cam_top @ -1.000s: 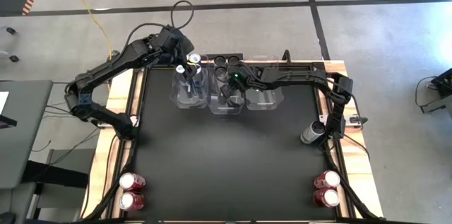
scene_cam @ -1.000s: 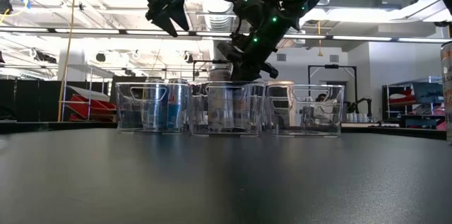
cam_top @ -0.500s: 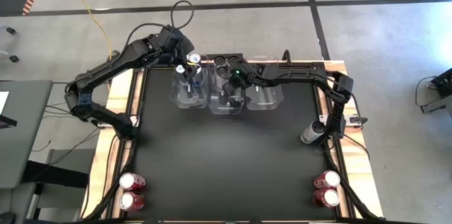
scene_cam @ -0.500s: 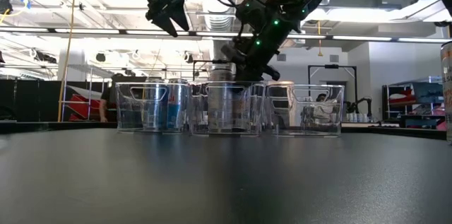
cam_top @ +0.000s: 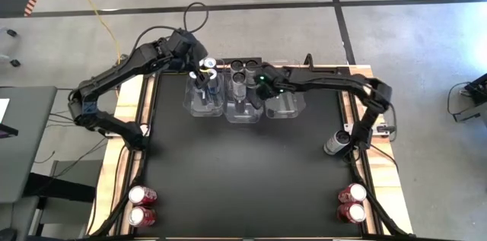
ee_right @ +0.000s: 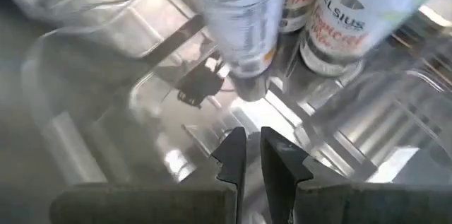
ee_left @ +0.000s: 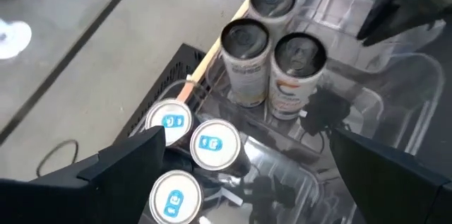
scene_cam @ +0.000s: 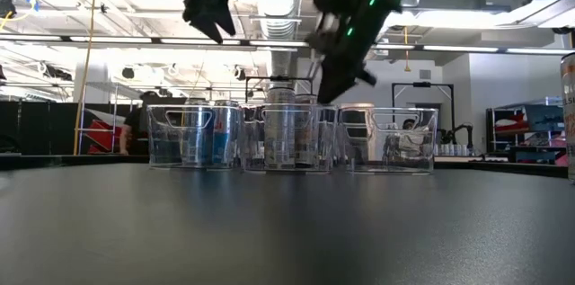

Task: Sort soda cans
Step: Put the white-yellow soda can into the center transparent bin

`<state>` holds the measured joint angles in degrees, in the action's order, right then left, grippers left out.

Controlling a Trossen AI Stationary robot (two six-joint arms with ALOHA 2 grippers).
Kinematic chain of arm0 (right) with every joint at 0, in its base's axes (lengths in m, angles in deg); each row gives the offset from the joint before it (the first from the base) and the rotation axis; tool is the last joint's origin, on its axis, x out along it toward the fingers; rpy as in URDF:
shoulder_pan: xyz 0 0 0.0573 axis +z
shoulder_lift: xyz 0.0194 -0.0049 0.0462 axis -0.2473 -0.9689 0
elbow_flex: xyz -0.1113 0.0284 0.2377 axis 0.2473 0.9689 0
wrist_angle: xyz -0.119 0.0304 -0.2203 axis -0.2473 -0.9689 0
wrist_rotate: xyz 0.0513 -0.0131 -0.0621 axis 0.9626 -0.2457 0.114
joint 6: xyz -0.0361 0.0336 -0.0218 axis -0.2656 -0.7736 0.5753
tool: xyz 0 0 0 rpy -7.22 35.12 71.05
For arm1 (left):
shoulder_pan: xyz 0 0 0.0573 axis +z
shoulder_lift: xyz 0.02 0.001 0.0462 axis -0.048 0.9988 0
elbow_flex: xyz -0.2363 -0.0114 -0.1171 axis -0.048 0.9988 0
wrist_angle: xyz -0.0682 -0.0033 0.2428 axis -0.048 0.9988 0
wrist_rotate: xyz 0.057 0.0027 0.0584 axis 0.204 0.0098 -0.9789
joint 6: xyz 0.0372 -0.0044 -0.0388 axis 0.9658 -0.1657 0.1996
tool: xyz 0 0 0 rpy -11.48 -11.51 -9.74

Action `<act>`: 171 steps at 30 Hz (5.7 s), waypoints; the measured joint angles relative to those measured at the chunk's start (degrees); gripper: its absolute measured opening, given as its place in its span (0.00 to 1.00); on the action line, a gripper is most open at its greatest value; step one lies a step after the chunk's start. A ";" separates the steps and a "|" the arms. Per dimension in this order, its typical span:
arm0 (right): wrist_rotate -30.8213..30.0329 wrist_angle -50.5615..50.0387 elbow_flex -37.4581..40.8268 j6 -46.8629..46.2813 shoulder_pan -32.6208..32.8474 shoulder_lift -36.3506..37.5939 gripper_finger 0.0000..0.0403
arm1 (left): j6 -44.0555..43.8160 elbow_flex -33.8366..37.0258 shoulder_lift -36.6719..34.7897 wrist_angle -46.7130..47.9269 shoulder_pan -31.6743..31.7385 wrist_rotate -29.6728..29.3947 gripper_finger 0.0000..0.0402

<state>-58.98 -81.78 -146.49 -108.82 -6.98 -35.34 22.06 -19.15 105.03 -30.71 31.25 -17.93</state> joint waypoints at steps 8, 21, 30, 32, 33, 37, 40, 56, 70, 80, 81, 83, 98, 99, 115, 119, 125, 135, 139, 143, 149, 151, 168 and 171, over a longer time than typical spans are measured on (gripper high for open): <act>-0.07 -9.94 -0.09 -4.75 1.84 14.96 0.16 | 1.00 0.00 -2.62 -0.13 -2.19 0.02 0.99; 0.08 -42.85 -0.02 -14.70 8.32 25.64 0.58 | 0.25 0.00 -2.78 -3.54 -6.60 4.14 0.99; -4.42 -54.98 -0.02 -10.84 8.74 28.74 0.72 | -16.55 0.08 -1.08 -15.10 -10.49 1.44 0.99; -4.55 -56.19 -0.02 -8.71 8.61 29.79 0.72 | -19.51 -0.09 0.18 -20.04 -12.09 -0.38 0.99; -4.50 -56.27 -0.02 -7.40 8.59 30.36 0.72 | -21.04 -0.07 0.68 -20.78 -12.49 -1.02 0.99; -0.28 -57.80 0.00 -5.51 8.83 31.77 0.72 | -27.24 0.00 4.00 -24.81 -15.40 -2.09 0.99; 4.96 -57.61 0.04 -6.05 8.96 33.26 0.72 | -29.14 0.02 6.56 -25.79 -17.79 -2.66 0.99; 10.29 -57.60 3.84 -34.37 15.98 47.84 0.72 | -27.64 0.02 10.81 -30.61 -21.97 -2.43 0.99; 10.77 -57.65 20.15 -56.43 22.53 54.64 0.72 | -22.42 0.00 9.37 -28.13 -21.93 -0.84 0.99; 10.53 -56.67 24.48 -60.04 25.71 53.70 0.72 | -21.29 0.00 9.37 -25.82 -21.93 -0.83 0.99; 10.27 -56.65 24.48 -59.75 25.83 53.70 0.72 | -21.13 0.00 9.37 -25.90 -21.93 -0.83 0.99; 9.43 -56.80 24.48 -59.44 25.88 53.80 0.72 | -21.11 0.00 9.37 -26.06 -21.93 -0.84 0.99; 5.46 -54.44 24.46 -61.42 25.79 54.70 0.74 | -20.05 0.00 9.37 -26.19 -21.93 -0.76 0.99; 5.30 -54.21 24.46 -61.42 25.77 54.78 0.75 | -19.89 0.00 9.37 -26.21 -21.93 -0.71 0.99; 5.36 -53.76 26.57 -61.55 25.84 51.83 0.95 | -20.69 0.00 9.37 -26.21 -21.97 -0.59 0.99; 5.36 -53.65 26.64 -61.55 25.82 49.88 0.93 | -20.70 0.00 9.37 -25.96 -22.06 -0.59 0.99; 5.92 -55.11 26.64 -61.51 25.82 47.65 0.79 | -20.79 0.00 9.37 -24.32 -22.37 -0.59 0.99; 4.35 -51.38 24.16 -58.38 25.74 44.43 0.59 | -21.78 0.04 6.09 -19.20 -22.78 -4.62 0.99; -0.28 -48.80 18.37 -54.54 25.60 40.47 0.59 | -17.90 0.00 2.32 -19.31 -23.50 -11.56 0.99; -1.72 -48.86 10.17 -49.17 25.00 35.02 0.59 | -17.51 0.00 -1.06 -18.11 -22.60 -12.68 0.99; -3.33 -49.44 -5.10 -38.79 23.94 25.69 0.59 | -19.40 0.00 -4.60 -14.85 -21.97 -12.92 0.99; -4.40 -49.12 -10.70 -34.48 23.16 22.33 0.59 | -20.03 0.00 -5.19 -13.11 -21.98 -13.03 0.99; -7.94 -49.18 -37.43 2.85 7.39 -5.22 0.60 | -25.19 0.00 -7.28 -2.79 -26.46 -23.82 0.99; -7.96 -47.90 -39.60 7.18 5.81 -8.92 0.60 | -26.16 0.00 -7.28 -2.06 -26.80 -23.81 0.99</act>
<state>-66.93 -129.68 -186.09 -101.64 -1.17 -44.26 -4.09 -19.15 97.75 -32.78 4.45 -41.74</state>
